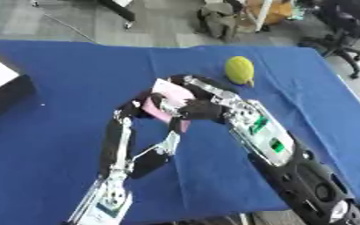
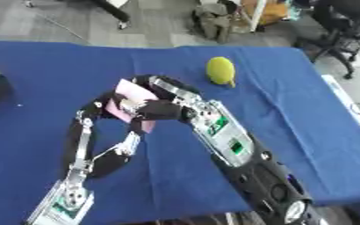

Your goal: Pick up the objects with one hand, pass them to the other hand, and then place them into the box on the other side of the table.

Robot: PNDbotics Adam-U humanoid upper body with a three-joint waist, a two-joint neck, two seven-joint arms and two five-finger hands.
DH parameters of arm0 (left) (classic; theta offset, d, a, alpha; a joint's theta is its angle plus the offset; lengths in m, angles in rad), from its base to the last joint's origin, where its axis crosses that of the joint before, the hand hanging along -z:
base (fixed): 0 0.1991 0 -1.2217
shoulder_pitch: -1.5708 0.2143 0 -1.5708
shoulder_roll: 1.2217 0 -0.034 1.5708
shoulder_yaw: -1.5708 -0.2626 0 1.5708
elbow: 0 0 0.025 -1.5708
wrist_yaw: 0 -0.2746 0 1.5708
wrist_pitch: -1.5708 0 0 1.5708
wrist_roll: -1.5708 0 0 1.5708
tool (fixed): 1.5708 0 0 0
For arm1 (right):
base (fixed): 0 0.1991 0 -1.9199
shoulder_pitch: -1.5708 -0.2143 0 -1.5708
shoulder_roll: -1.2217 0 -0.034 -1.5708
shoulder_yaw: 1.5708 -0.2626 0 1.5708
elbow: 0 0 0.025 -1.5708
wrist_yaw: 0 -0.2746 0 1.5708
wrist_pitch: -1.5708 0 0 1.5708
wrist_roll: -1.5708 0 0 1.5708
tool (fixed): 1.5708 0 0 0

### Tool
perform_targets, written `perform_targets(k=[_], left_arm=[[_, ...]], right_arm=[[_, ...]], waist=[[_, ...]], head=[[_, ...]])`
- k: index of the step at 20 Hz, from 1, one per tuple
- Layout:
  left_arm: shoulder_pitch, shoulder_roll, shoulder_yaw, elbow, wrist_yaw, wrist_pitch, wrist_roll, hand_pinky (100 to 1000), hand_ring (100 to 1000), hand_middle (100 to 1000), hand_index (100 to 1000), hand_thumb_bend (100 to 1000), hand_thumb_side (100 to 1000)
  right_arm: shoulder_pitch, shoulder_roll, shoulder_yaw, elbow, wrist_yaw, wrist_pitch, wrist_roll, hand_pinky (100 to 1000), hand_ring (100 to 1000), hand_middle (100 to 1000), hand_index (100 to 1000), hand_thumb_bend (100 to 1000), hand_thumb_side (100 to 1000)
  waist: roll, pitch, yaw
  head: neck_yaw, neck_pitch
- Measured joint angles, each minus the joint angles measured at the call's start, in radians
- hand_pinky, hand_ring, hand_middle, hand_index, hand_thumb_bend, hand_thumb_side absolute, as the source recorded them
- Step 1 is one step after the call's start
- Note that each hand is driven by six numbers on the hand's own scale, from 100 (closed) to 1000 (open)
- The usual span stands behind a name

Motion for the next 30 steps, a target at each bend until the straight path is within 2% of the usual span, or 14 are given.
perform_targets(k=[4, 7, 11, 14, 20, 24, 30], left_arm=[[0.000, -0.007, -0.004, 0.003, 0.004, 0.009, 0.018, 536, 430, 310, 617, 100, 549], [0.000, -0.008, -0.006, 0.005, 0.005, 0.011, 0.028, 526, 420, 300, 606, 100, 547], [-0.005, -0.009, -0.006, 0.001, 0.014, 0.010, 0.040, 530, 420, 298, 601, 100, 543], [-0.006, -0.011, -0.006, -0.001, 0.017, 0.007, 0.048, 531, 420, 296, 598, 100, 543], [-0.009, -0.017, -0.006, -0.007, 0.022, 0.003, 0.060, 534, 421, 296, 594, 100, 541], [-0.012, -0.017, -0.006, -0.007, 0.022, 0.001, 0.062, 536, 423, 297, 594, 100, 539], [-0.017, -0.017, -0.006, -0.007, 0.013, 0.001, 0.063, 539, 425, 298, 594, 100, 534]], right_arm=[[0.000, 0.000, -0.003, 0.000, -0.011, -0.004, 0.010, 374, 495, 475, 704, 100, 290], [0.000, -0.001, -0.003, 0.000, -0.019, -0.008, 0.024, 421, 528, 512, 743, 100, 463], [0.001, -0.003, -0.003, 0.000, -0.027, -0.025, 0.060, 489, 596, 594, 824, 100, 647], [0.002, -0.008, -0.007, 0.000, -0.033, -0.046, 0.096, 530, 643, 652, 879, 100, 672], [0.006, -0.009, -0.021, 0.000, -0.050, -0.093, 0.134, 612, 735, 768, 964, 100, 848], [0.009, -0.009, -0.021, 0.000, -0.064, -0.108, 0.123, 706, 818, 839, 1000, 100, 899], [0.009, -0.009, -0.020, 0.000, -0.103, -0.106, 0.069, 742, 855, 866, 1000, 100, 918]], waist=[[0.000, 0.000, 0.000], [0.000, 0.000, 0.000], [0.000, 0.000, -0.001], [0.000, 0.000, -0.001], [0.000, 0.000, -0.003], [0.000, 0.000, -0.004], [0.001, 0.000, -0.005]], head=[[0.000, 0.000], [0.001, 0.000], [0.001, 0.000], [0.001, 0.000], [0.001, 0.000], [0.001, 0.000], [0.001, 0.000]])
